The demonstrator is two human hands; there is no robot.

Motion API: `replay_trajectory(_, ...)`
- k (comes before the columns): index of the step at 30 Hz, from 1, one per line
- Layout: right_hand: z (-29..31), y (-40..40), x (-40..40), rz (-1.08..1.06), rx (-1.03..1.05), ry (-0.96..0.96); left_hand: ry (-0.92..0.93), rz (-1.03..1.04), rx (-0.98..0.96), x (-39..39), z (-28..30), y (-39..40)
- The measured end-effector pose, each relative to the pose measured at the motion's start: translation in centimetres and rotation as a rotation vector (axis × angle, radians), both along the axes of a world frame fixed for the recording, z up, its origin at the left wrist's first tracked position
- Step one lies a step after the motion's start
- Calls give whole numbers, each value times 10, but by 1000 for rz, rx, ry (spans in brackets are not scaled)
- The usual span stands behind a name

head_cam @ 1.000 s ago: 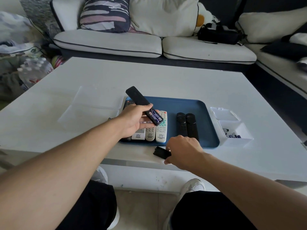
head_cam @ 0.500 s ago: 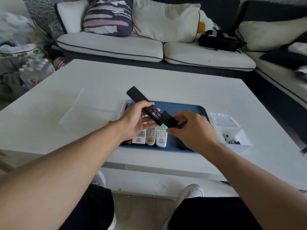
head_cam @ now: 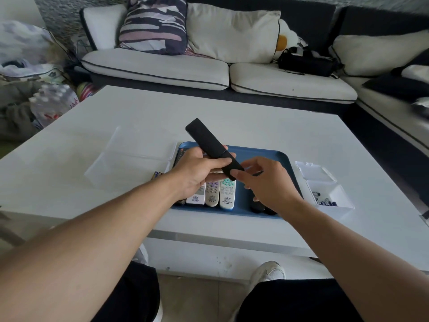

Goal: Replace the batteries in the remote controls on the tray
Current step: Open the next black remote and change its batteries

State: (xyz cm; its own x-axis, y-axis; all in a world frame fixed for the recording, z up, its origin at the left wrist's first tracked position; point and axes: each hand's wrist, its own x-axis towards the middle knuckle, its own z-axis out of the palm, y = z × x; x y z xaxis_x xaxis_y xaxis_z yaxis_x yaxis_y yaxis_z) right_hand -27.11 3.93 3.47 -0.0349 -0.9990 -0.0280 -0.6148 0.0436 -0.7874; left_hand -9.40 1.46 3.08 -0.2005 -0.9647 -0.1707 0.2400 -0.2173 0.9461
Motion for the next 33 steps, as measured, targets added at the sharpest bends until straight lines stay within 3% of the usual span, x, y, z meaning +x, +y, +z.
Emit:
replay_trajectory(6, 6, 2, 2, 32, 219, -331, -7, -11, -51, 0, 1, -1)
replay_trajectory(13, 5, 5, 7, -1, 134, -362, 5, -27, -79, -2, 0, -5)
replay_trajectory(15, 5, 6, 9, -14, 151, -485, -5, -41, -70, -4, -1, -5)
replay_trajectory(18, 10, 4, 11, -88, 118, -834, -127, -41, -25, -9, -7, -5)
replay_trajectory(19, 11, 2, 8, -118, 61, -843, -199, -48, -6, -10, -10, -6)
replay_trajectory(20, 13, 0, 4, -138, -27, -718, -308, -60, -24, -10, -15, -6)
replay_trajectory(22, 11, -5, -8, -137, -240, -244, -618, -88, -145, -7, -26, -9)
replay_trajectory(24, 6, -8, -20, -106, -351, 92, -898, -128, -197, -3, -33, -10)
replay_trajectory(30, -13, -13, -26, 23, -279, 546, -1429, -520, -232, -8, -46, -7)
replay_trajectory(33, -17, -13, -21, 104, -202, 650, -1547, -648, -155, -12, -51, -2)
